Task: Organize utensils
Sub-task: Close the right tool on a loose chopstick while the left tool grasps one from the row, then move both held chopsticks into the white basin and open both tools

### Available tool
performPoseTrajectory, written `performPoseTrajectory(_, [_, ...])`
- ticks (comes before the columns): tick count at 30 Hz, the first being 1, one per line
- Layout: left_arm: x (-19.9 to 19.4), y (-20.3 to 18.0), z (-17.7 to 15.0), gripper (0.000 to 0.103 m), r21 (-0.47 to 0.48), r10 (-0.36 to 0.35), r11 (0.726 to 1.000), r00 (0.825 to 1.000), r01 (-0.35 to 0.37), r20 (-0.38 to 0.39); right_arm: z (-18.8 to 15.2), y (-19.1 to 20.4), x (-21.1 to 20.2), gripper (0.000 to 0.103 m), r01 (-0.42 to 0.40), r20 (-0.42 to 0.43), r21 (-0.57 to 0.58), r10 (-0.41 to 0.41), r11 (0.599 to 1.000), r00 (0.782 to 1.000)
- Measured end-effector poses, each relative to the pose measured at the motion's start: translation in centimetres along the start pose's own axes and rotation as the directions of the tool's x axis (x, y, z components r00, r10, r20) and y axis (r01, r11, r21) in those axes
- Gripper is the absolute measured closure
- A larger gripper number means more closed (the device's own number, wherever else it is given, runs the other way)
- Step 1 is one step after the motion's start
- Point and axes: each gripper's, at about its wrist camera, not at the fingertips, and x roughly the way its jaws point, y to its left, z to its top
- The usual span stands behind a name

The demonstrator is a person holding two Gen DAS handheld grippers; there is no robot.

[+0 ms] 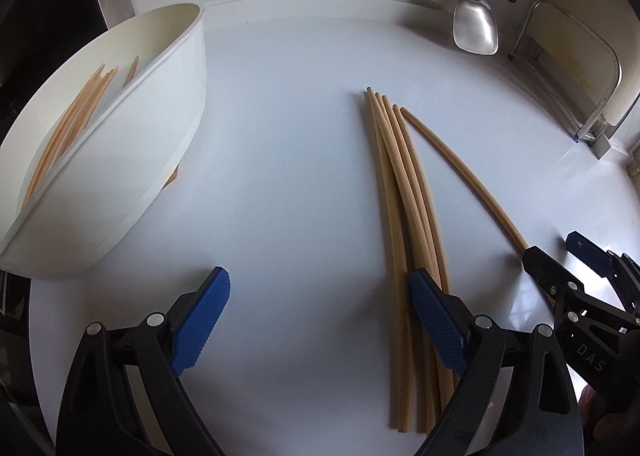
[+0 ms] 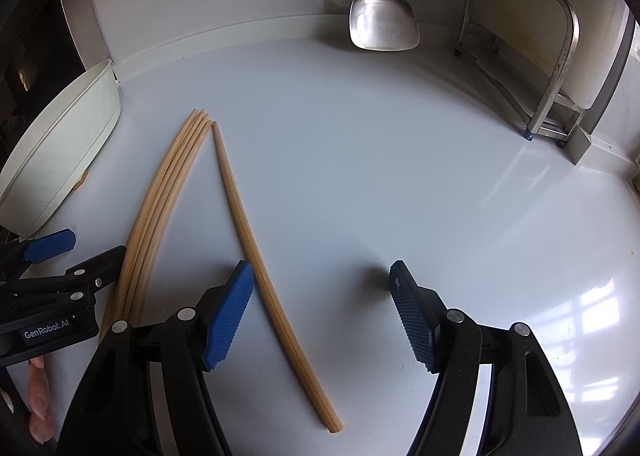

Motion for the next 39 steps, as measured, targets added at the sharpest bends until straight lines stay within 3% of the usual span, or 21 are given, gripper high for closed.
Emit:
performPoseTrajectory(5, [0.2, 0.1, -0.1, 0.006, 0.006, 0.038, 0.999, 0.999, -0.038, 0.001, 0.1, 0.4, 0.2, 0.035, 0.018, -0.001, -0.026, -0.018, 1.0, 1.0])
performPoseTrajectory(12, [0.2, 0.5, 0.0, 0.006, -0.018, 0.05, 0.999, 0.999, -0.05, -0.006, 0.2, 1.4, 0.3, 0.036, -0.01, 0.001, -0.067, 0.01, 0.998, 1.0])
performPoseTrajectory(14, [0.1, 0.2, 0.1, 0.014, -0.008, 0.044, 0.999, 0.999, -0.044, 0.001, 0.2, 1.6, 0.3, 0.041, -0.02, 0.005, -0.08, 0.02, 0.997, 1.0])
performPoseTrajectory(16, [-0.1, 0.0, 0.2, 0.022, -0.009, 0.031, 0.999, 1.0, -0.031, -0.002, 0.2, 1.7, 0.2, 0.061, -0.017, 0.017, -0.084, 0.019, 0.996, 1.0])
performPoseTrajectory(24, [-1.1, -1.3, 0.0, 0.064, 0.038, 0.009, 0.999, 1.0, -0.01, 0.014, -0.1, 2.9, -0.2, 0.092, -0.015, 0.018, -0.131, 0.017, 0.991, 1.0])
performPoseTrajectory(28, [-1.3, -2.0, -0.3, 0.086, 0.054, -0.008, 0.999, 1.0, 0.007, 0.011, -0.2, 3.1, -0.3, 0.093, -0.013, 0.013, -0.125, 0.015, 0.992, 1.0])
performPoseTrajectory(29, [-1.3, -2.0, -0.3, 0.095, 0.051, -0.016, 0.999, 1.0, 0.016, 0.005, -0.1, 3.0, -0.3, 0.093, -0.021, 0.012, -0.116, 0.023, 0.993, 1.0])
performPoseTrajectory(35, [-1.4, -1.4, 0.2, 0.096, 0.022, -0.078, 0.997, 0.996, 0.079, -0.038, 0.2, 1.6, -0.4, 0.097, -0.065, -0.015, -0.027, 0.064, 0.998, 0.998])
performPoseTrajectory(39, [-2.5, -0.8, 1.0, 0.096, 0.015, -0.089, 0.996, 0.996, 0.09, -0.014, 0.2, 0.8, -0.8, 0.097, -0.084, -0.027, 0.033, 0.085, 0.996, 0.996])
